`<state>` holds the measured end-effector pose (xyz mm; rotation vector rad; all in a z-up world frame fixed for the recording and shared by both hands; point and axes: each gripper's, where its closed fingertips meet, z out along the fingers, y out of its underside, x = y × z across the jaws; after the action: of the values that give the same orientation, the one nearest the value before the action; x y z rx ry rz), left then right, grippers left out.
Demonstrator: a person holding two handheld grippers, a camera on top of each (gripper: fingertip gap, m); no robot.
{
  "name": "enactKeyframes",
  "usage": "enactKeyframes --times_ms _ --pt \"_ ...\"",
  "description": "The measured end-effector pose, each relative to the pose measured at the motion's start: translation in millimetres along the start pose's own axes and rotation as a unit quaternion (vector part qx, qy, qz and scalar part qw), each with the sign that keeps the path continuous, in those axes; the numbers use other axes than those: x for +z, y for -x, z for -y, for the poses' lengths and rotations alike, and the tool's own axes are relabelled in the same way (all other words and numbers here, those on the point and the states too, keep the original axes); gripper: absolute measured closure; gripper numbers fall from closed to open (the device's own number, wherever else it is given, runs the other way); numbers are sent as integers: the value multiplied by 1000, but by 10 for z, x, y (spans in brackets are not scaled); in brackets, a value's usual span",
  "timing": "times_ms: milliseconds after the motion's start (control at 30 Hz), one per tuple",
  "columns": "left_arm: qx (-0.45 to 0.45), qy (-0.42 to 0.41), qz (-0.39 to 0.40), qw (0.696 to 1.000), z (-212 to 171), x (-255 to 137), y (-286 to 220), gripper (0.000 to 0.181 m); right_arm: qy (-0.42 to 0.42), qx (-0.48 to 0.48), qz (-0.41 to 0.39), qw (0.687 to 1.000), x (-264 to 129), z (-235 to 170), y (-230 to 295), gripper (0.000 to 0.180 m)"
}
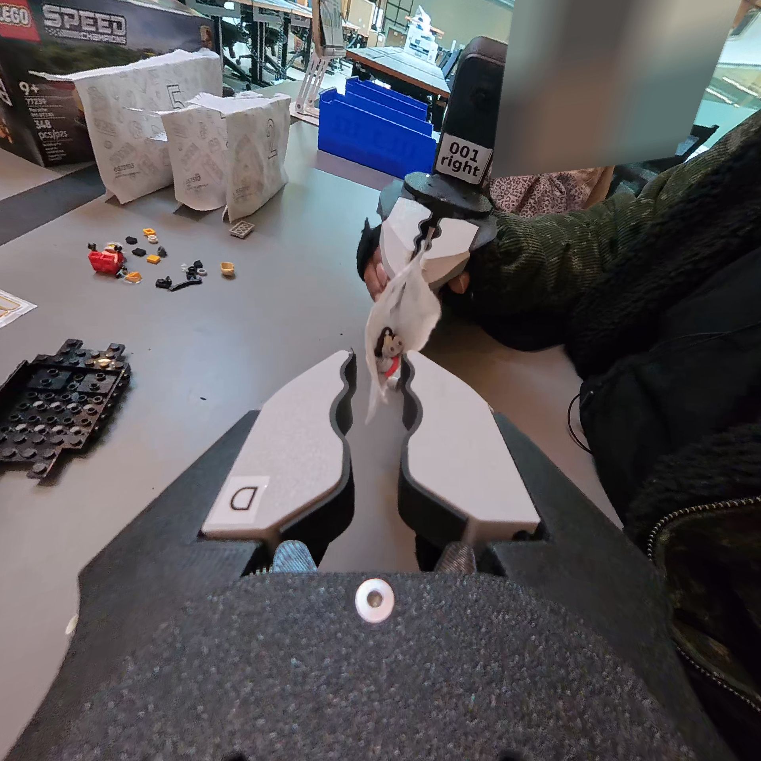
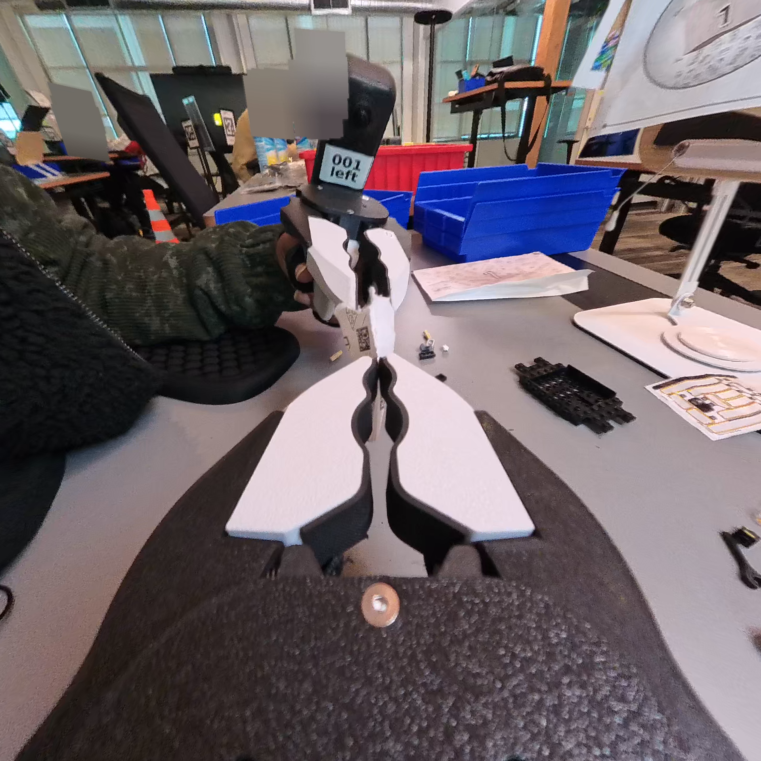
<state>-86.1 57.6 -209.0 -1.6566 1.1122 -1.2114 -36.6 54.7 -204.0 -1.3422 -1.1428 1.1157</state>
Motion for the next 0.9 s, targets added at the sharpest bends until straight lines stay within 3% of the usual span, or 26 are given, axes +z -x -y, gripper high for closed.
enactKeyframes --times_ms 167,267,433,533,667,767,900 --pt "4 -20 -12 1000 105 23 -82 166 27 -12 18 999 62 -95 90 180" --pt "19 -14 -8 1000 138 75 -127 181 24 -12 25 999 76 -90 122 180" --pt "62 14 -23 998 113 169 -306 181 15 -6 25 1000 59 -57 113 180" --pt "67 11 -1 998 134 197 -261 157 9 -4 29 1000 52 -39 126 180" --pt "82 20 -13 996 94 193 -321 174 -7 1 29 1000 29 19 117 180" --pt "89 11 -22 996 119 195 -366 159 -27 15 28 999 -1 82 89 180" --pt "97 15 -17 995 104 206 -368 155 -45 31 31 998 -33 133 63 180"
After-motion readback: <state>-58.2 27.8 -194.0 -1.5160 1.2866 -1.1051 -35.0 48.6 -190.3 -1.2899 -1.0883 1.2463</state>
